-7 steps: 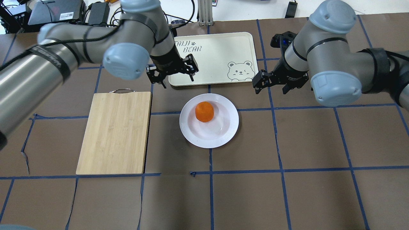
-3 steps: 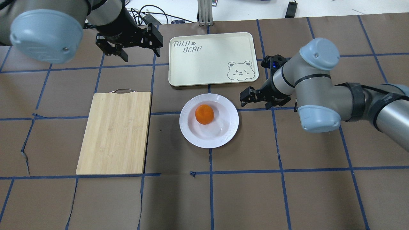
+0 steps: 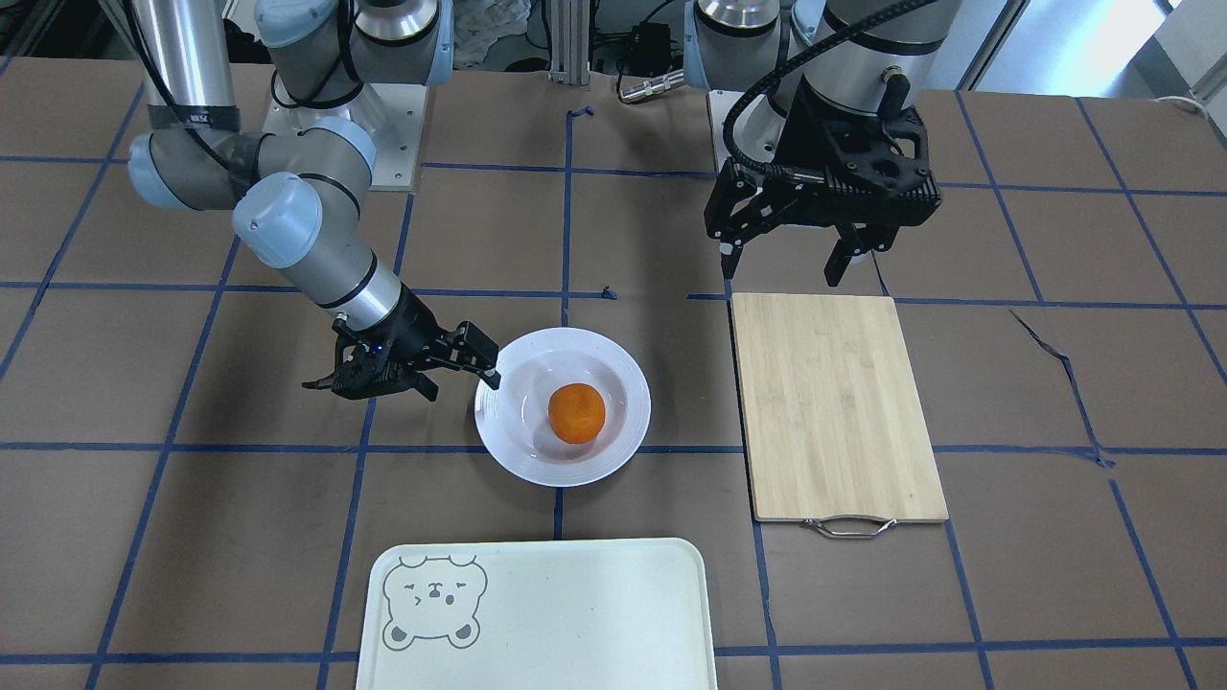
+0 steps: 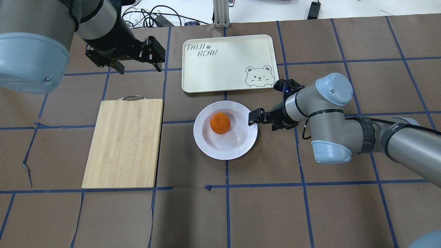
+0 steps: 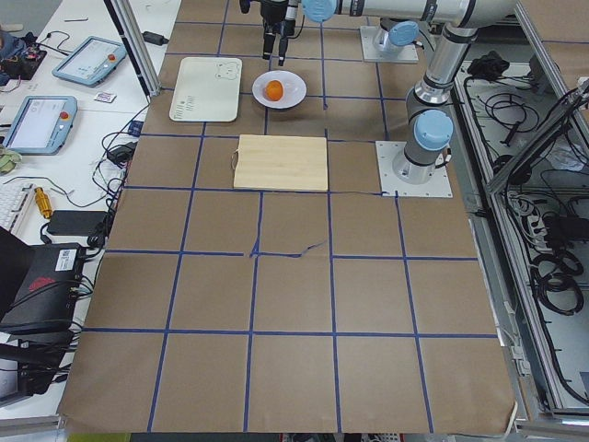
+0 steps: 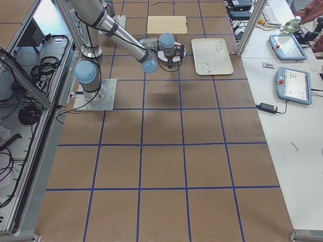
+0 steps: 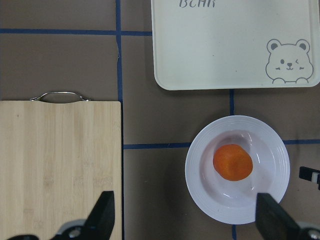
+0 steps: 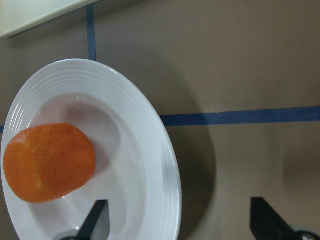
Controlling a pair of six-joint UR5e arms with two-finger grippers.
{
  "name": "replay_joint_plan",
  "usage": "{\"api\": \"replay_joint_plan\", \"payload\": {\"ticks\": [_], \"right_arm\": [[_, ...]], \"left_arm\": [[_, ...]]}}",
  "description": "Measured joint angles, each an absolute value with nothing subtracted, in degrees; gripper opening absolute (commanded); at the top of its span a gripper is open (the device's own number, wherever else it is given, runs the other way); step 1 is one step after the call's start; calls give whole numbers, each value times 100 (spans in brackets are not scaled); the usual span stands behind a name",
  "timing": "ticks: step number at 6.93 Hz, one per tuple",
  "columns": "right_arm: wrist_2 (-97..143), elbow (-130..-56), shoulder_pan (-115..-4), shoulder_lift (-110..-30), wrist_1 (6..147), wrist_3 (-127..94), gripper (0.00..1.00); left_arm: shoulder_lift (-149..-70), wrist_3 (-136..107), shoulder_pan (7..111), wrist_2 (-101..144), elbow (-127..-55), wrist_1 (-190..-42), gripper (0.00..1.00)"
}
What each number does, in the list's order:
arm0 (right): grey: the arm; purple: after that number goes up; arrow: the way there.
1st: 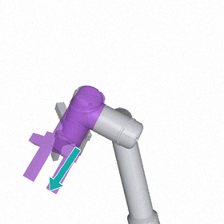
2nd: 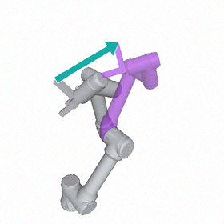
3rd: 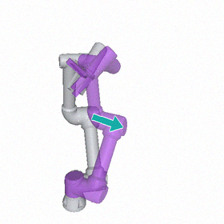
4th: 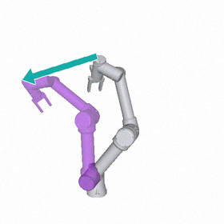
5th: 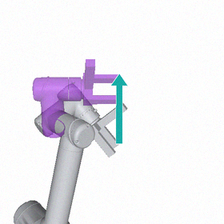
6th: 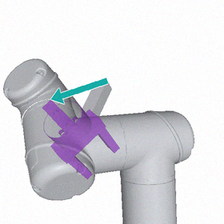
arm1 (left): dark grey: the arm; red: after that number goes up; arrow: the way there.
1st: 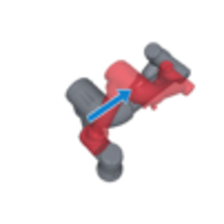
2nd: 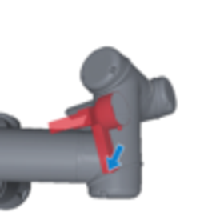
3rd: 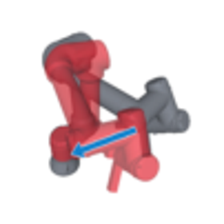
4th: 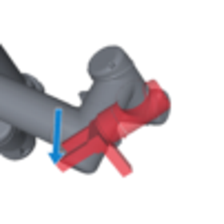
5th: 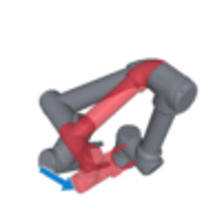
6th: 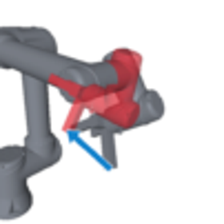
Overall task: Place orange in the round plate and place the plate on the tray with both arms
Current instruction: 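Release the orange, raise the left gripper while the right reaches the plate rim, then grip the white plate rim with the right gripper and lift it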
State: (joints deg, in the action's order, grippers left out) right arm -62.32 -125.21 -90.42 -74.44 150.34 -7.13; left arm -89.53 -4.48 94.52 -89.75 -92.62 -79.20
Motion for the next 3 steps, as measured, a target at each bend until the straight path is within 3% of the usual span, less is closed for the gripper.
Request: {"api": "replay_joint_plan", "payload": {"ticks": [3], "right_arm": [[-5953, -12573, -9304, -7204, 15382, -776, 96]], "left_arm": [[-8762, -440, 9383, -9178, -9150, -8741, 100]]}}
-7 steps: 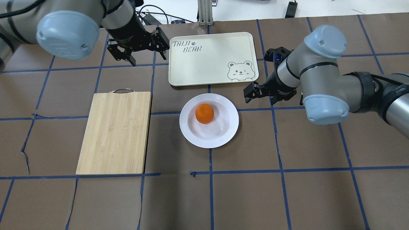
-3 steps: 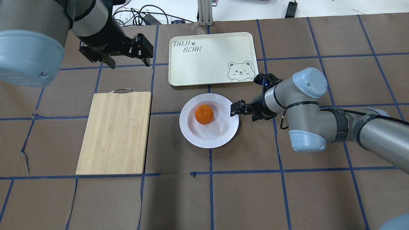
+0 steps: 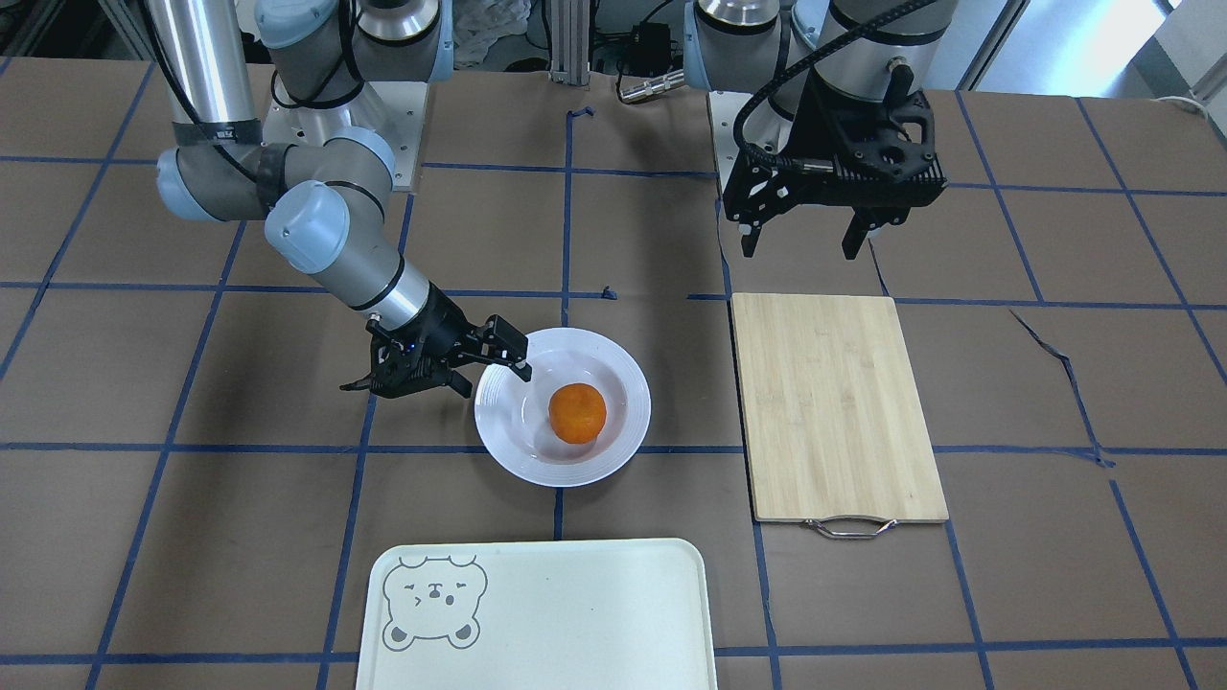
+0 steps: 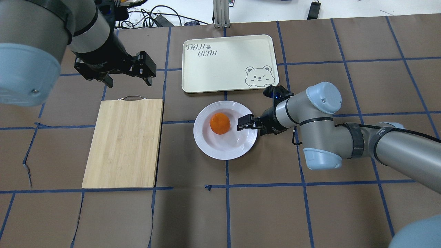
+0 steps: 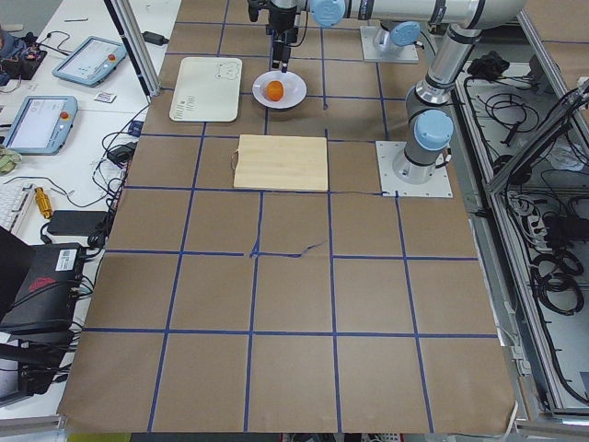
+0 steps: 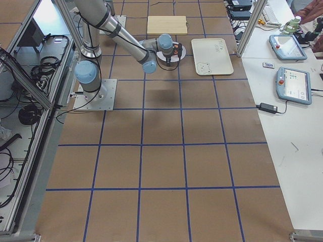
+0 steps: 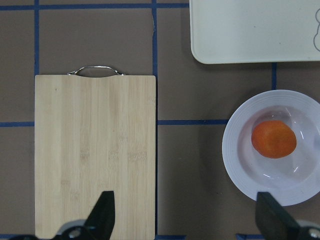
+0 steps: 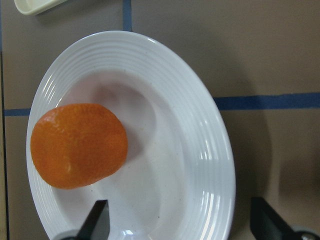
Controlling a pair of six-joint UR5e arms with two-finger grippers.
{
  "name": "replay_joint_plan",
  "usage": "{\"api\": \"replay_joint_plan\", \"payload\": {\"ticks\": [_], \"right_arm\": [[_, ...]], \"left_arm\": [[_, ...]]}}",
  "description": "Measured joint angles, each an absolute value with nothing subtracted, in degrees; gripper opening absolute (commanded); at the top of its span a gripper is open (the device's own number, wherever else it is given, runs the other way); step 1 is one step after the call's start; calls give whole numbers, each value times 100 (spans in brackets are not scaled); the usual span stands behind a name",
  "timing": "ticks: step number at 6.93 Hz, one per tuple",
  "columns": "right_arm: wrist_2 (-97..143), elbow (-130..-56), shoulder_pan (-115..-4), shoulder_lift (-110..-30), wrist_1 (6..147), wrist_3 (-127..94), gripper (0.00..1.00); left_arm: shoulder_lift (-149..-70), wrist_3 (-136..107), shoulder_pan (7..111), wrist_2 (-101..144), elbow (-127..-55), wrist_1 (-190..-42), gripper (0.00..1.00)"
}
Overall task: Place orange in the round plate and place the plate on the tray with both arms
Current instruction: 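Grip the white plate rim with the right gripper and lift it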
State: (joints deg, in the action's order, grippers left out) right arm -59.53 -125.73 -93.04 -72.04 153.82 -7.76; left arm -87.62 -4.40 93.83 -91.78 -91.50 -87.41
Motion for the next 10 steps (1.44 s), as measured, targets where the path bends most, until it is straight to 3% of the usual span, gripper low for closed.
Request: {"api": "replay_joint_plan", "payload": {"ticks": [1, 2, 3, 4, 5, 7, 10], "right_arm": [[-5945, -12568, -9336, -7063, 15481, -780, 96], [-5943, -12556, -9347, -6898, 15633, -790, 67], [-5937, -12550, -9352, -6788, 15802, -804, 66], [-5932, -12546, -9356, -6740, 15933, -807, 42], [-5931, -12545, -9362, -6715, 16013, -808, 29], [-5929, -12551, -9399, -6694, 16058, -813, 16], [-5895, -12481, -9429, -6829, 16191, -1107, 14]], "left_arm": [[-8774, -441, 9354, -9170, -8907, -9303, 100], [-8808, -443, 9338, -9143, -8791, -9569, 100], [-8817, -446, 9334, -9128, -8836, -9474, 100], [-8800, -449, 9334, -9115, -8957, -9217, 100], [-8774, -455, 9333, -9104, -9034, -9049, 100], [-8753, -515, 9337, -9099, -9064, -8957, 100], [-8725, -532, 9334, -9131, -9112, -8944, 100]]}}
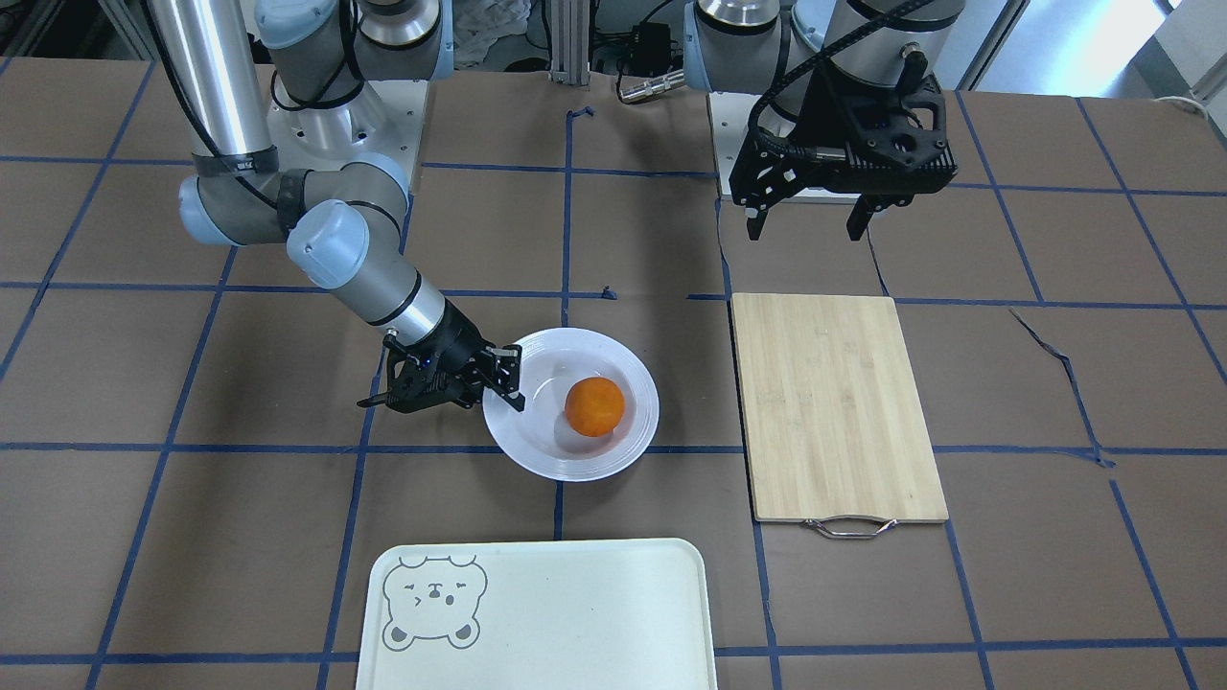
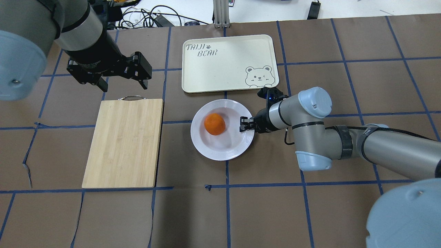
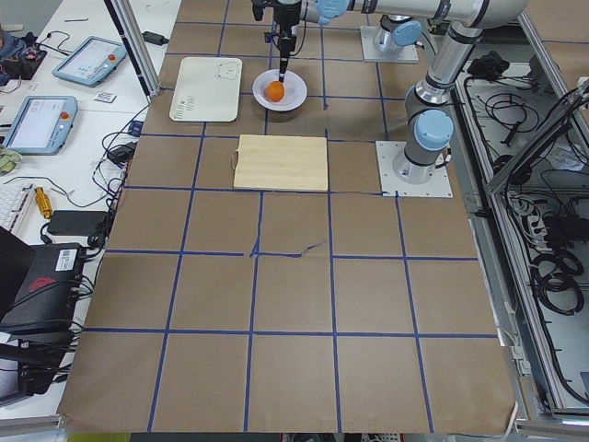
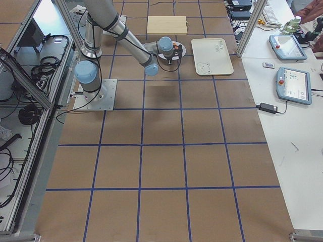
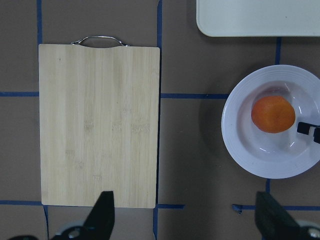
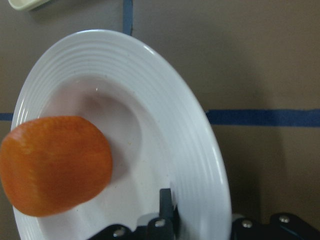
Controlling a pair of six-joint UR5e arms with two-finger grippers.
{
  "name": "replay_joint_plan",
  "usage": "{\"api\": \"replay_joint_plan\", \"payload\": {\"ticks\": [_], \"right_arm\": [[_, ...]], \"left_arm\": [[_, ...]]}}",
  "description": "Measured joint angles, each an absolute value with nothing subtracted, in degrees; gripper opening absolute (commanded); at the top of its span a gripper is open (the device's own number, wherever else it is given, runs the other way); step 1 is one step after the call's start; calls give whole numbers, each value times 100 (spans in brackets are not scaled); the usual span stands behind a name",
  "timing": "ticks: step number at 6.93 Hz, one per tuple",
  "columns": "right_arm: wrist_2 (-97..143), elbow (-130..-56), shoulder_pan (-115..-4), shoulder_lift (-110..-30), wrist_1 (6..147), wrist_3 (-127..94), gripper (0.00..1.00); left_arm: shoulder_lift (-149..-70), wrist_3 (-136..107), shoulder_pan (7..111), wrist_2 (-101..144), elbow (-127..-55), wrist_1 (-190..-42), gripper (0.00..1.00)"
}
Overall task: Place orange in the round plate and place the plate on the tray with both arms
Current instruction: 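Grip the white plate rim with the right gripper and lift it, then carry the plate with the right gripper and lower it onto the bear tray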
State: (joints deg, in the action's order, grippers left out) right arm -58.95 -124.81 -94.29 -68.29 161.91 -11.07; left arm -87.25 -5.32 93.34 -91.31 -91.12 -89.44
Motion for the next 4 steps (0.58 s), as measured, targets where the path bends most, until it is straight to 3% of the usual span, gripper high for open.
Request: {"api": "replay_joint_plan", "payload": {"ticks": [4], "right_arm": [[-5550, -11872, -9332, -7003, 16287, -1936, 15]], "left_arm": [[-8661, -503, 9326, -9145, -9162, -8953, 100]]}}
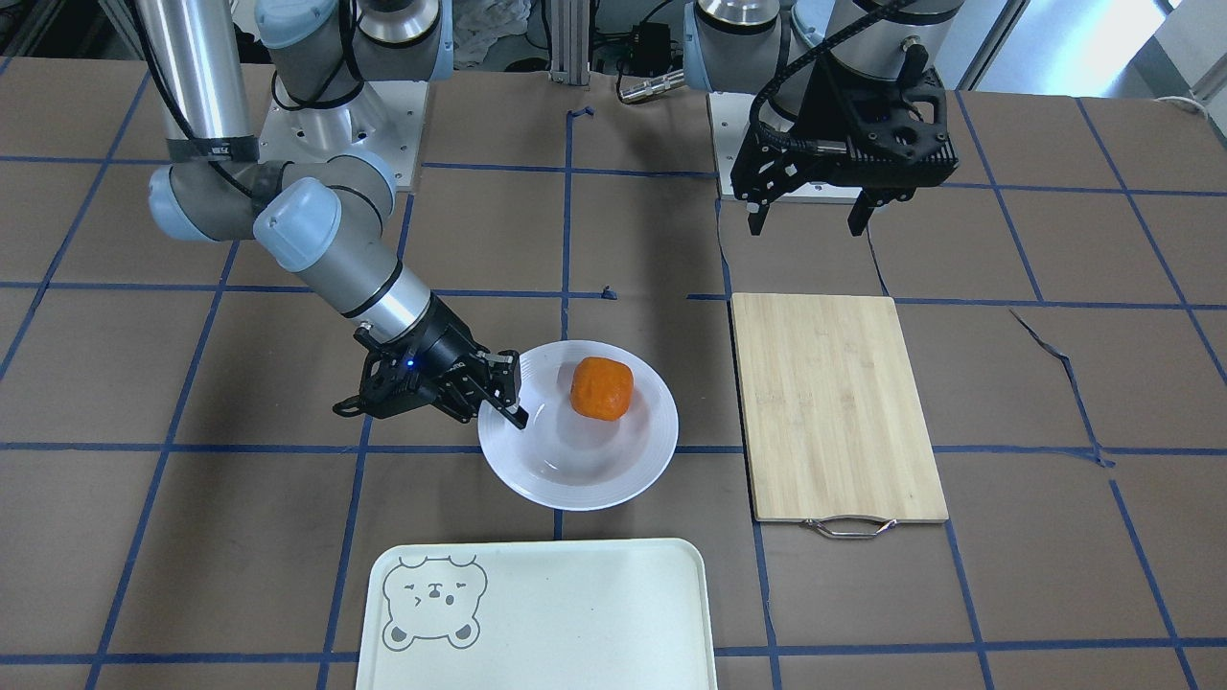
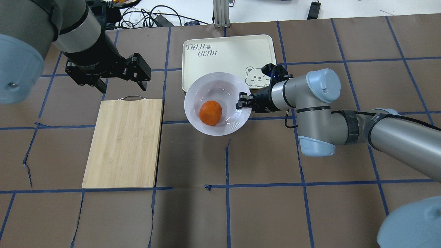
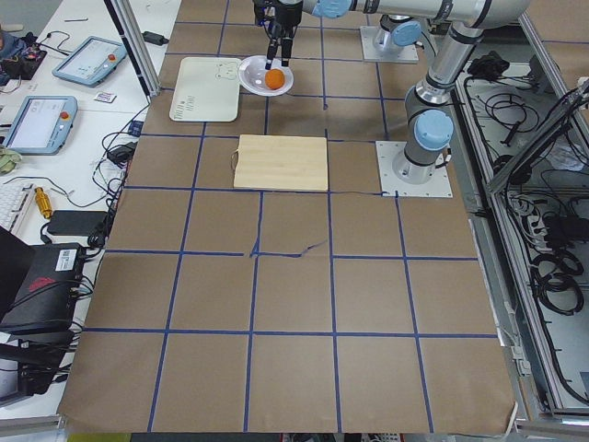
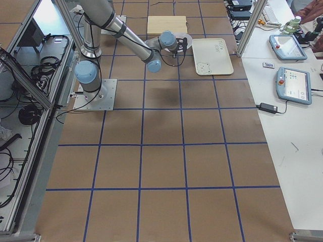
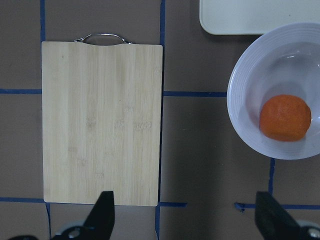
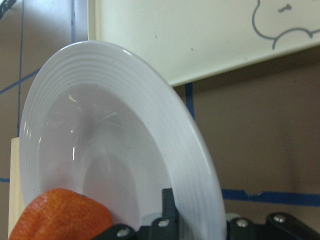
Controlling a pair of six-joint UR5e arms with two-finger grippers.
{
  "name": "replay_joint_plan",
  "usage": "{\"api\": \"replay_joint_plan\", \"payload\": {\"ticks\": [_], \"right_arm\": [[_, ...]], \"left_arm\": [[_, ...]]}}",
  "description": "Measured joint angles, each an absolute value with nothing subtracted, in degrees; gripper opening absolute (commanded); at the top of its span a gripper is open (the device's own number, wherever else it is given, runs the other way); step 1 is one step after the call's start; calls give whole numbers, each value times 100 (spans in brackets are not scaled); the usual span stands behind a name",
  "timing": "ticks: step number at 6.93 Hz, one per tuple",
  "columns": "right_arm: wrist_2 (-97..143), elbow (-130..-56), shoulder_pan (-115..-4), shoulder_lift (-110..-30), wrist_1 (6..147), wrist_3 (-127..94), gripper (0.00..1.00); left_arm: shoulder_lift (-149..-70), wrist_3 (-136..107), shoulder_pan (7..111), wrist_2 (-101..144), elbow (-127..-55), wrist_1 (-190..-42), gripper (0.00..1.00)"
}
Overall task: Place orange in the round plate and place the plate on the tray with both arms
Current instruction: 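Carry the plate with the right gripper and lower it onto the bear tray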
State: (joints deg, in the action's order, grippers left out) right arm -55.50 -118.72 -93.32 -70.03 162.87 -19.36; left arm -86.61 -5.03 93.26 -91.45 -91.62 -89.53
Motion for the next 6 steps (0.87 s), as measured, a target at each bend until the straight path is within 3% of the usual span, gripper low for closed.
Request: {"api": "replay_joint_plan", "payload": {"ticks": [2, 6], "right_arm": [[-5556, -10873, -9299, -6480, 16168, -2495, 16], [-5861, -8045, -9289, -4846, 14693, -2989, 19]], "left_arm": [[-8640, -480, 9328, -9181, -9173, -8970, 100], [-8643, -481, 9327, -9196, -9105, -9006, 100]]}}
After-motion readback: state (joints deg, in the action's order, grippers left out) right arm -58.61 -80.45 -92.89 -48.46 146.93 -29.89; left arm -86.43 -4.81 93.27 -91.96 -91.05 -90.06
